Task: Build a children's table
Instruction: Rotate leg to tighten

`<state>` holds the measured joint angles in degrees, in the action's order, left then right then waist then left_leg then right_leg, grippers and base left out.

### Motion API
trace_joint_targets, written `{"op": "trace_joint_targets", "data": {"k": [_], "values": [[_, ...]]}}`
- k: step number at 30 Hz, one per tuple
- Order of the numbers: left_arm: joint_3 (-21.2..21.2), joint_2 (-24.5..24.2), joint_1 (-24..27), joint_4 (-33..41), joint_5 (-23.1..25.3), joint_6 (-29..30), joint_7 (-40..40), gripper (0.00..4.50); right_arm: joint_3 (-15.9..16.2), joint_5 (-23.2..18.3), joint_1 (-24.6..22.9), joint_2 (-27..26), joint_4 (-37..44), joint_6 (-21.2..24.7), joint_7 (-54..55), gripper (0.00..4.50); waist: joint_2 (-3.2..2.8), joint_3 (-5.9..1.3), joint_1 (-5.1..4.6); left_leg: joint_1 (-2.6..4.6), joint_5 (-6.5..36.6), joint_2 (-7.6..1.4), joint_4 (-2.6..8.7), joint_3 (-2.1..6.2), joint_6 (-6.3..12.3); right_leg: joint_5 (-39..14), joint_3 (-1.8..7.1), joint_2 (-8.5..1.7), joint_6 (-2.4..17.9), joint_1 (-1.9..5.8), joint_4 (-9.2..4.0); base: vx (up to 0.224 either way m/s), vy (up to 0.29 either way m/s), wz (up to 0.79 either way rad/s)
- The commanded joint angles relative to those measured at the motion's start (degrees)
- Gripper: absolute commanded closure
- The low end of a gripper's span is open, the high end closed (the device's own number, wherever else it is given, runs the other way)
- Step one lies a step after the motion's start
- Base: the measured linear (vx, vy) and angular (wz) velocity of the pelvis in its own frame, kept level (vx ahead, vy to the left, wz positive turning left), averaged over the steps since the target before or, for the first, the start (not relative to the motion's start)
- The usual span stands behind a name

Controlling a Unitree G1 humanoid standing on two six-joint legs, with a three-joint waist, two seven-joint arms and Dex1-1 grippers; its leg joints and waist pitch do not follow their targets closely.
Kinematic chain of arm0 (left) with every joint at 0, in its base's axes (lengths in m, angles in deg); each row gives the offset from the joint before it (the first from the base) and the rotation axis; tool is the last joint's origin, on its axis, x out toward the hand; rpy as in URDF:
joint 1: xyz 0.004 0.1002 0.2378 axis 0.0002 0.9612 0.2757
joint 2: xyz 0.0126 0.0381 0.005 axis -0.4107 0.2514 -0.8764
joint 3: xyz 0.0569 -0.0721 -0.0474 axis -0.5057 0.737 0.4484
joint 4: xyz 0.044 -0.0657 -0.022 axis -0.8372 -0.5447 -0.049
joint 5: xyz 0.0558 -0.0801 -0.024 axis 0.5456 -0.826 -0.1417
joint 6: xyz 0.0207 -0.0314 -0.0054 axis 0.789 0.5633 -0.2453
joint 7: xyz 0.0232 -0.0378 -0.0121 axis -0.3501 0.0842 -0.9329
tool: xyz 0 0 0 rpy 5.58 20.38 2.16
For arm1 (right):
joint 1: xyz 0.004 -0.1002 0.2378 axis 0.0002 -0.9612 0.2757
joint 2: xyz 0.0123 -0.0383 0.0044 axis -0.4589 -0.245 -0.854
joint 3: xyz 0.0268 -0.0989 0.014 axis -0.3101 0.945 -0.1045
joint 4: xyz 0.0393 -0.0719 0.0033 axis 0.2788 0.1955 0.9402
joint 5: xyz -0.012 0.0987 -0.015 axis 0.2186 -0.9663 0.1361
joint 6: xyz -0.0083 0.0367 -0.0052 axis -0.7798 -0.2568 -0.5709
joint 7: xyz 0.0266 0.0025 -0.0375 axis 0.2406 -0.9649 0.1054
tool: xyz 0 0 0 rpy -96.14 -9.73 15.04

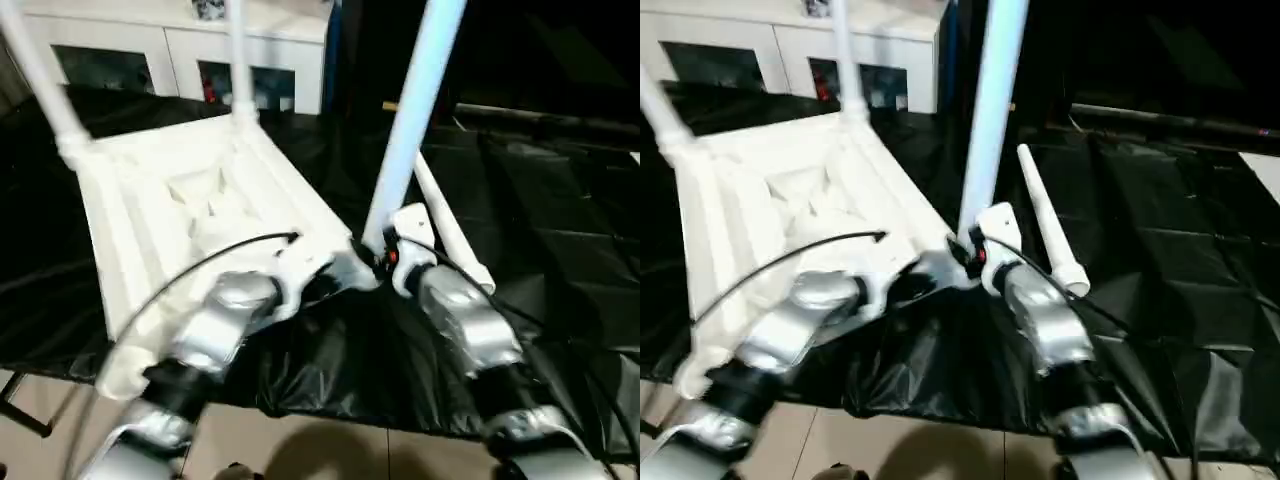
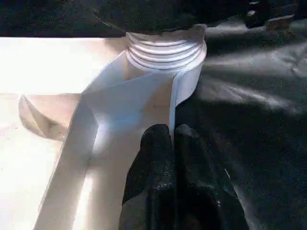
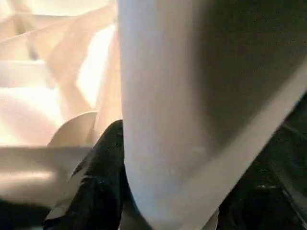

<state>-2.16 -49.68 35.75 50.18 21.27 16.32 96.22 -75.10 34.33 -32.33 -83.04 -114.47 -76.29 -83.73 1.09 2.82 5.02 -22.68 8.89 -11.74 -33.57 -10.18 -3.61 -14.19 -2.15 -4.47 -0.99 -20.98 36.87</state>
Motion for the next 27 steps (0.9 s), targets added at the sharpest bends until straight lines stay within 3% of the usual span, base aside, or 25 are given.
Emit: {"op": "trace_joint_targets", "data": {"k": [1,4,5,6,11,12,14,16,20,22,27], "values": [[0.37,2.92,-3.5,-0.08,-0.19,-2.44,-4.05,4.5,5.06,-0.26,-1.11,-4.91,-3.32,1.26,-2.28,1.85,-0.02,-3.04,-0.31,1.65,12.88,-1.3,4.4,0.45,-2.19,-5.45,2.1,-3.16,9.07,0.66,-5.34,0.0,0.0,0.0],[0.03,2.16,-3.18,0.44,-0.13,-2.71,-2.83,4.5,3.94,-1.57,-0.69,-4.76,-3.11,1.66,-3.6,1.69,-0.02,-3.11,-0.3,1.56,11.34,-1.29,4.38,0.41,-1.38,-2.07,1.96,-3.04,9.44,0.97,-5.15,0.0,0.0,0.0],[-0.38,1.04,-2.69,1.05,-0.2,-3.58,-0.96,4.5,3.54,-2.25,-0.55,-4.03,-2.75,2.2,-5.0,1.69,-0.04,-3.12,-0.28,1.63,11.42,-1.32,4.4,0.42,-1.32,-2.05,1.95,-3.03,9.49,0.95,-5.16,0.0,0.0,0.0],[-0.39,0.24,-2.25,1.55,-0.37,-3.64,0.09,4.5,3.85,-2.04,-0.62,-2.84,-2.33,2.08,-6.31,1.34,-0.03,-3.01,-0.29,1.66,12.17,-1.32,4.48,0.39,-1.26,-2.99,1.96,-3.05,9.53,0.92,-5.29,0.0,0.0,0.0],[-0.66,-2.64,-0.72,3.33,-1.34,-4.76,4.65,4.5,5.27,-0.76,-1.01,2.04,-1.21,1.06,-12.27,1.08,-0.08,-2.94,-0.52,1.56,13.05,-1.44,4.59,0.44,-1.32,-4.67,1.98,-3.17,9.56,1.06,-5.53,0.0,0.0,0.0],[-0.69,-3.34,-0.43,3.69,-1.64,-5.07,5.84,4.5,5.66,-0.54,-1.19,3.44,-0.87,0.82,-14.26,0.83,-0.07,-3.03,-0.55,1.6,12.22,-1.47,4.49,0.35,-1.06,-3.32,2.0,-3.15,9.94,1.1,-5.4,0.0,0.0,0.0],[-0.95,-4.68,0.01,4.19,-2.11,-7.19,8.15,4.5,6.32,-0.32,-1.47,5.74,-0.17,0.56,-17.71,0.85,-0.17,-3.11,-0.49,1.54,10.43,-1.44,4.35,0.31,-0.47,-0.12,1.95,-3.02,10.63,1.24,-5.11,0.0,0.0,0.0],[-1.1,-5.95,0.53,5.13,-3.05,-8.53,10.71,4.5,7.52,0.47,-1.84,8.3,0.73,-0.25,-21.64,0.56,-0.26,-3.27,-0.42,1.48,8.47,-1.4,4.17,0.29,0.34,4.19,1.87,-2.86,11.28,1.43,-4.68,0.0,0.0,0.0],[-1.7,-9.47,1.74,6.76,-4.2,-9.45,16.66,4.5,8.41,0.4,-1.87,12.09,2.31,-1.79,-26.64,0.26,-0.39,-3.49,-0.25,1.63,7.11,-1.49,3.91,0.21,1.31,7.75,1.75,-2.74,12.76,1.54,-4.36,0.0,0.0,0.0],[-1.46,-10.54,2.06,6.73,-4.46,-9.9,18.07,4.5,8.08,-0.63,-1.66,12.58,2.84,-1.7,-28.13,0.26,-0.39,-3.68,-0.04,1.64,5.58,-1.43,3.68,0.09,2.52,10.86,1.7,-2.57,13.67,1.42,-3.99,0.0,0.0,0.0],[-1.23,-12.38,2.64,6.89,-5.07,-10.65,20.45,4.5,8.51,-0.83,-1.42,13.37,3.16,-1.73,-30.02,0.54,-0.4,-3.49,0.0,1.76,8.61,-1.59,3.97,0.07,1.48,6.28,1.67,-2.84,13.8,1.35,-4.24,0.0,0.0,0.0]]}}
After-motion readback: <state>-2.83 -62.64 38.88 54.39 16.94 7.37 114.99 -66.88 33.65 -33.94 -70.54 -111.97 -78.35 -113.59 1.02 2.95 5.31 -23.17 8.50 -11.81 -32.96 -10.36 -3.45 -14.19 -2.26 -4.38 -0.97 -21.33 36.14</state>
